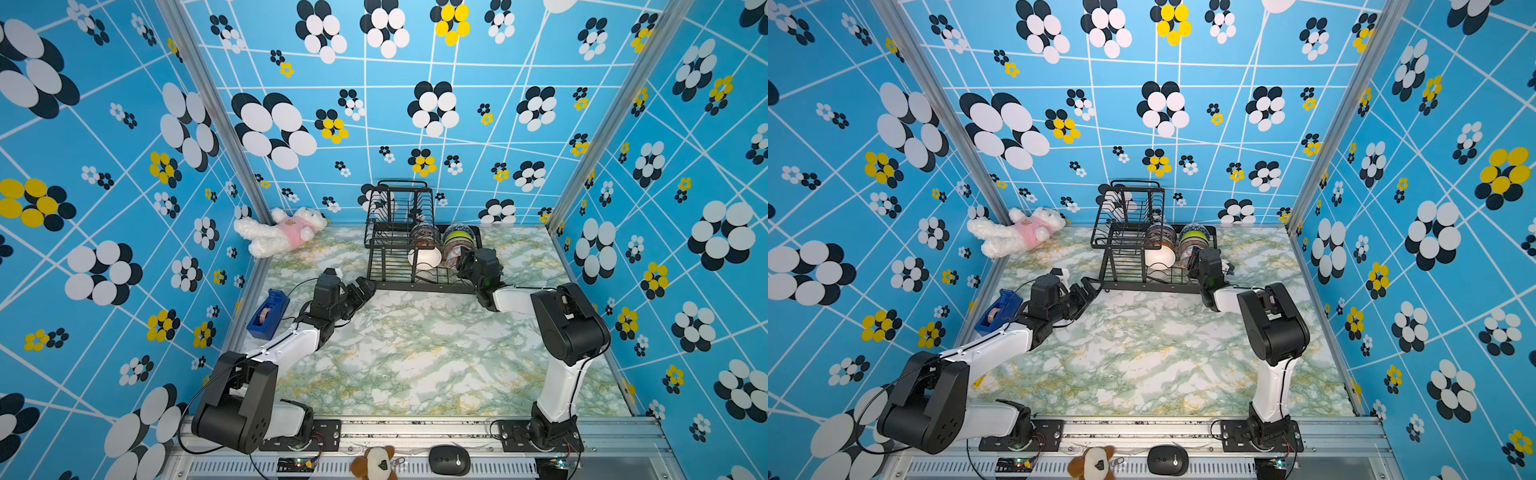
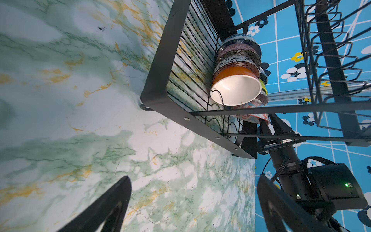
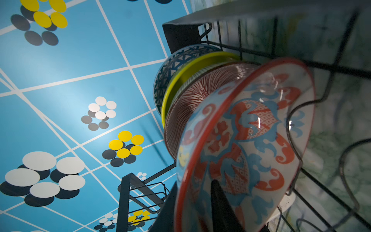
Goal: Load bowls into a dish rack
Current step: Place the bowl in the dish rack.
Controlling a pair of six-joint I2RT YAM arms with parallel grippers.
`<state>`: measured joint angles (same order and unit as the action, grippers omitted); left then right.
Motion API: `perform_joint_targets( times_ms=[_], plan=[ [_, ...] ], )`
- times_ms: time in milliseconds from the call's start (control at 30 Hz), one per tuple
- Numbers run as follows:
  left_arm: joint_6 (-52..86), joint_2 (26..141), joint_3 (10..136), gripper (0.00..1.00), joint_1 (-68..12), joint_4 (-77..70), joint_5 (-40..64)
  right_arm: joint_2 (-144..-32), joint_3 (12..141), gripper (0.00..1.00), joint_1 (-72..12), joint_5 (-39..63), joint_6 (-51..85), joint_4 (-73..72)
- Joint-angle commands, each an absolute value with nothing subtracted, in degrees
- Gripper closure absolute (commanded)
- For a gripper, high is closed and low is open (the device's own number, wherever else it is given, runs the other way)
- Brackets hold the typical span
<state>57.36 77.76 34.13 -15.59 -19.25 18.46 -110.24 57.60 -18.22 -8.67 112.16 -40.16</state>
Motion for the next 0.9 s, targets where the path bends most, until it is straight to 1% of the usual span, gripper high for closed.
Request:
perform_joint_targets(
  times_ms=[0, 233, 400, 633, 700, 867],
  plan=[
    [55.82, 75.77, 33.30, 0.01, -15.07, -17.85, 18.37, -108.28, 58.56, 0.70, -19.06, -9.83, 113.46, -31.82],
    [55.55, 75.24, 33.30, 0.01, -15.08, -17.23, 18.22, -106.96, 59.08, 0.63, -19.07, -11.32, 114.41, -28.28],
    [55.59, 74.82, 33.17, 0.01, -15.11, -16.97, 18.28, -107.83, 60.63, 0.55, -19.07, -10.38, 114.70, -28.73],
    [55.11, 74.08, 33.27, 0.01, -14.98, -16.00, 18.06, -108.53, 62.03, 0.50, -19.03, -10.13, 114.35, -30.57],
    [55.00, 73.95, 33.24, 0.01, -14.95, -15.91, 17.96, -108.89, 62.00, 0.47, -19.07, -9.41, 114.81, -31.94],
    [54.99, 73.89, 33.30, 0.01, -14.86, -15.84, 17.93, -107.47, 60.72, 0.43, -19.05, -9.66, 114.79, -31.25]
  ],
)
